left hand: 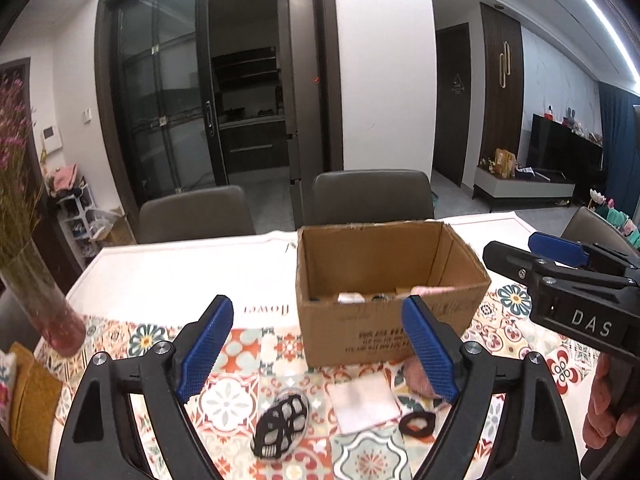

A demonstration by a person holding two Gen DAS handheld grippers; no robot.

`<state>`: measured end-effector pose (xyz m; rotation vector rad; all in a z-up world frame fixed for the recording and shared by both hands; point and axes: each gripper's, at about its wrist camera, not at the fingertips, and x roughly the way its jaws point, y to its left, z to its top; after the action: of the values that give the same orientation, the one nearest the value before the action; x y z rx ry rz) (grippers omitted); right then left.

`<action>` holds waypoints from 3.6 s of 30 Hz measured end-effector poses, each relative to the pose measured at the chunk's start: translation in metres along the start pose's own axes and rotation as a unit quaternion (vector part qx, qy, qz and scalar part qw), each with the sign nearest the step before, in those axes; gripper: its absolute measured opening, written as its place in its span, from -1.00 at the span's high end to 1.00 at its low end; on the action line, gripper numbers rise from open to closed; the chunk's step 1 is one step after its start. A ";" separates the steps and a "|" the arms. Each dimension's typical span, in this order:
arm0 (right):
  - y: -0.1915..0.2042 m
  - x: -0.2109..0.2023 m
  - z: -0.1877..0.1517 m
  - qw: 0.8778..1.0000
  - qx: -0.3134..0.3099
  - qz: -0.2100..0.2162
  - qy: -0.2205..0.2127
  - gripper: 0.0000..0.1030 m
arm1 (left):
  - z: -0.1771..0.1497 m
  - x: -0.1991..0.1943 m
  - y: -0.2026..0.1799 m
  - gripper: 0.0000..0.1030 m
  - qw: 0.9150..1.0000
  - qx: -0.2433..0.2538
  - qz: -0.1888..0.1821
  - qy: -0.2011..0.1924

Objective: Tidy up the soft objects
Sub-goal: 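Open both tools to drop the headband and cloth into the box, then move both tools back toward the patterned mitt and dark hair tie, then grasp the dark brown hair tie with the right tool while the left tool grasps the black-and-white mitt, then lift the hair tie and mitt and carry both over the box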

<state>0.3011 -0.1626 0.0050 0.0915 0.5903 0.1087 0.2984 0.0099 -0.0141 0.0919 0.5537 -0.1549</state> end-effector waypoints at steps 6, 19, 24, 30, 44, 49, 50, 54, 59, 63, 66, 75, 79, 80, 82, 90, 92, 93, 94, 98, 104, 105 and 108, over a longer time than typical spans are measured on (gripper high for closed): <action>0.009 -0.009 -0.020 1.000 0.005 -0.002 0.005 -0.28 | -0.022 -0.017 0.005 -0.68 1.000 -0.005 0.012 0.003; 0.020 -0.021 -0.059 1.000 0.012 0.001 0.022 -0.28 | -0.065 -0.037 0.018 -0.70 0.999 -0.018 0.026 0.021; 0.026 -0.020 -0.075 0.999 0.014 0.004 0.043 -0.28 | -0.082 -0.039 0.019 -0.71 0.999 -0.011 0.033 0.031; 0.031 -0.014 -0.099 0.997 0.001 0.006 0.073 -0.28 | -0.102 -0.039 0.018 -0.71 0.998 0.003 0.039 0.043; 0.044 0.007 -0.138 0.995 -0.021 -0.028 0.097 -0.28 | -0.137 -0.016 0.027 -0.70 0.997 0.019 0.051 0.060; 0.044 0.024 -0.146 0.993 -0.019 -0.033 0.110 -0.28 | -0.140 0.000 0.030 -0.70 0.996 0.033 0.055 0.058; 0.044 0.028 -0.148 0.993 -0.018 -0.036 0.114 -0.28 | -0.141 0.002 0.031 -0.70 0.996 0.034 0.056 0.058; 0.043 0.040 -0.153 0.992 -0.010 -0.042 0.120 -0.28 | -0.143 0.014 0.034 -0.70 0.996 0.036 0.053 0.058; 0.040 0.054 -0.160 0.991 -0.002 -0.056 0.123 -0.28 | -0.148 0.032 0.036 -0.69 0.996 0.037 0.051 0.067; 0.036 0.064 -0.165 0.990 0.003 -0.063 0.127 -0.28 | -0.152 0.043 0.035 -0.67 0.995 0.041 0.048 0.072; 0.035 0.073 -0.170 0.989 0.007 -0.064 0.133 -0.28 | -0.155 0.052 0.036 -0.64 0.995 0.041 0.045 0.077; 0.035 0.096 -0.178 0.986 0.012 -0.067 0.151 -0.28 | -0.159 0.074 0.043 -0.55 0.995 0.035 0.040 0.085; 0.033 0.103 -0.180 0.985 0.014 -0.072 0.154 -0.28 | -0.157 0.085 0.042 -0.50 0.995 0.043 0.038 0.084; 0.032 0.105 -0.181 0.985 0.016 -0.074 0.155 -0.28 | -0.157 0.087 0.042 -0.46 0.995 0.044 0.038 0.085; 0.030 0.108 -0.182 0.985 0.022 -0.074 0.157 -0.28 | -0.157 0.093 0.042 -0.43 0.994 0.046 0.036 0.088; 0.027 0.117 -0.185 0.983 0.028 -0.074 0.164 -0.28 | -0.156 0.110 0.042 0.01 0.994 0.032 0.024 0.106; 0.026 0.119 -0.185 0.983 0.029 -0.074 0.166 -0.27 | -0.157 0.112 0.042 0.10 0.993 0.027 0.022 0.112; 0.025 0.120 -0.184 0.983 0.031 -0.074 0.166 -0.27 | -0.156 0.112 0.042 0.18 0.993 0.025 0.025 0.112; 0.024 0.121 -0.184 0.983 0.033 -0.074 0.166 -0.27 | -0.156 0.112 0.042 0.22 0.993 0.024 0.024 0.111; 0.021 0.123 -0.184 0.981 0.032 -0.079 0.172 0.00 | -0.156 0.110 0.039 0.35 0.993 0.021 0.025 0.113; 0.019 0.121 -0.183 0.981 0.028 -0.069 0.177 0.38 | -0.156 0.104 0.037 0.52 0.993 0.002 0.025 0.119; 0.018 0.121 -0.183 0.981 0.030 -0.065 0.178 0.41 | -0.156 0.103 0.037 0.54 0.992 -0.001 0.025 0.120; 0.016 0.118 -0.182 0.982 0.027 -0.058 0.178 0.53 | -0.156 0.099 0.034 0.56 0.992 -0.005 0.023 0.121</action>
<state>0.2957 -0.1213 -0.2082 0.0912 0.9549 -0.0062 0.3069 0.0513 -0.1974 0.1148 0.7928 -0.0956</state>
